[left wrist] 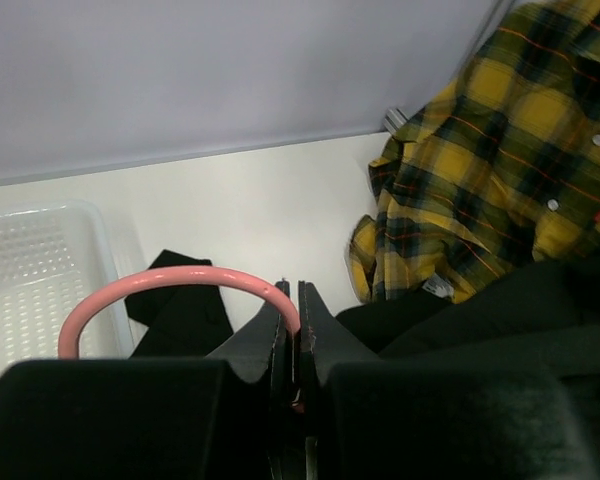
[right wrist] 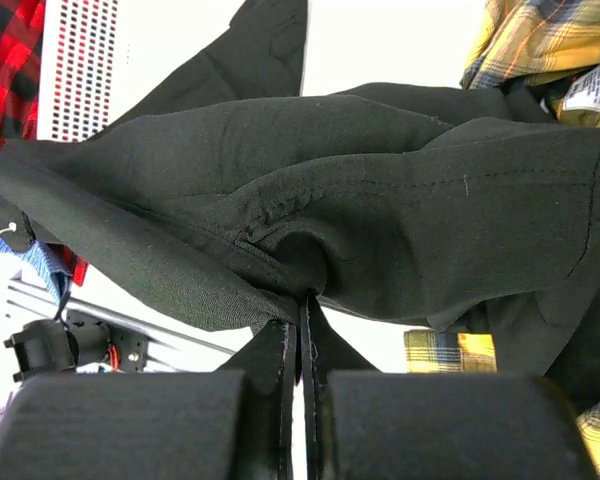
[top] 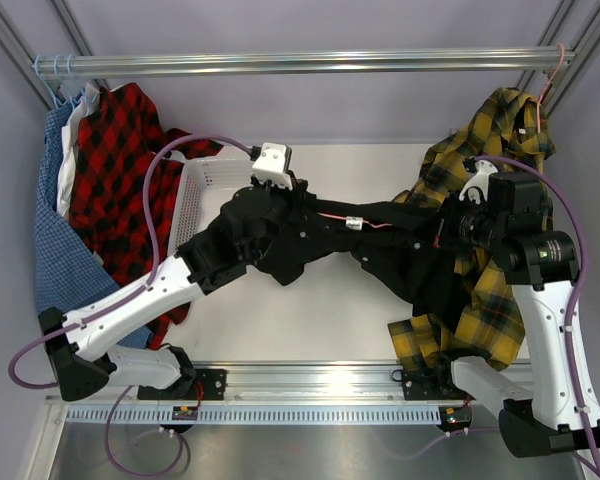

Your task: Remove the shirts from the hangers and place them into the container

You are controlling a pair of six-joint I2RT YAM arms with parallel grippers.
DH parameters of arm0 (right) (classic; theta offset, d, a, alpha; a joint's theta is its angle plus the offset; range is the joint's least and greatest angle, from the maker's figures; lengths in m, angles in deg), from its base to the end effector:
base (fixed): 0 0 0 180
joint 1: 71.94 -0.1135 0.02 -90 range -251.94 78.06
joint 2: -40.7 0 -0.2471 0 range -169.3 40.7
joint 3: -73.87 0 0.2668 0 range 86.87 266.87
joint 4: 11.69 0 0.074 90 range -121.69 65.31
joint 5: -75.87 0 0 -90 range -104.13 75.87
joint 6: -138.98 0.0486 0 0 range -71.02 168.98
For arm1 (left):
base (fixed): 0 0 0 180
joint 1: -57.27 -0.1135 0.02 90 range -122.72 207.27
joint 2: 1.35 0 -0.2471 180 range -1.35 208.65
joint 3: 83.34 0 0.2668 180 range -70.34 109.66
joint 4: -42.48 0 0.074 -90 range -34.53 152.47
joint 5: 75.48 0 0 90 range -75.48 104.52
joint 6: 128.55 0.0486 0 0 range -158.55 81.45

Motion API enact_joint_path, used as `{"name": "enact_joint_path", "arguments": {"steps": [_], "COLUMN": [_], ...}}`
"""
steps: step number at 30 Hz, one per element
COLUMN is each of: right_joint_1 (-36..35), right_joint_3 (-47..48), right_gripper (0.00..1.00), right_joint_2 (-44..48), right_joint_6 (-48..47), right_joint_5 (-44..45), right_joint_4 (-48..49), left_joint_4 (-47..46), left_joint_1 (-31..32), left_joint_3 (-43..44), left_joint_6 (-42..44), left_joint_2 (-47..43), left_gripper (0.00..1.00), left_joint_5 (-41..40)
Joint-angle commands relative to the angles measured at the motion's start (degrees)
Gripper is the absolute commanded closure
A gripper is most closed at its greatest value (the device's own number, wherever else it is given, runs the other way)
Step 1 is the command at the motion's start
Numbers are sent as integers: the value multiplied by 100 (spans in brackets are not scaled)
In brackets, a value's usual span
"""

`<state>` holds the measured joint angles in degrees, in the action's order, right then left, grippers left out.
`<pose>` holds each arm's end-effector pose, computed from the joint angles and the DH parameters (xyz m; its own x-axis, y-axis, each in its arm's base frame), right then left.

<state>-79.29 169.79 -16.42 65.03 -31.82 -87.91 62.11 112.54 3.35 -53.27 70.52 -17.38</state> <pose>0.1859 0.0389 0.4151 -0.6790 0.1780 -0.7122 -0.1805 0.8999 0.3970 0.2011 -0.2450 0.4069 -0.1473 -0.1662 -0.9750 0.3725 0.9039 -0.2103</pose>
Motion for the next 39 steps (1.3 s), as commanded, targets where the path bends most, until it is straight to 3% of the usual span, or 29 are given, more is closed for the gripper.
{"name": "enact_joint_path", "arguments": {"steps": [1,9,19,23,26,27,31,39], "right_joint_1": [314,437,516,525,525,525,525,498], "right_joint_3": [41,-108,-1118,-1339,-1164,-1103,-743,-233], "right_gripper": [100,100,100,100,89,79,65,47], "right_joint_2": [-62,-220,-308,-317,-177,-142,78,254], "right_joint_6": [-243,-296,-226,-199,-164,-155,-217,-498], "right_joint_5": [408,74,-384,-594,-727,-657,-534,-735], "right_joint_4": [-313,-358,64,240,301,310,337,529], "left_joint_4": [-232,-285,-637,-628,-471,-418,-268,224], "left_joint_1": [-402,-947,-947,-947,-947,-947,-947,-588], "left_joint_3": [-328,-584,-610,-514,-338,-329,-102,918], "left_joint_6": [839,506,752,821,944,962,910,874], "left_joint_2": [-691,-1070,-1202,-1150,-1009,-992,-781,212], "left_gripper": [100,100,100,100,100,100,100,100], "left_joint_5": [-30,290,676,1229,1336,1336,1274,870]}}
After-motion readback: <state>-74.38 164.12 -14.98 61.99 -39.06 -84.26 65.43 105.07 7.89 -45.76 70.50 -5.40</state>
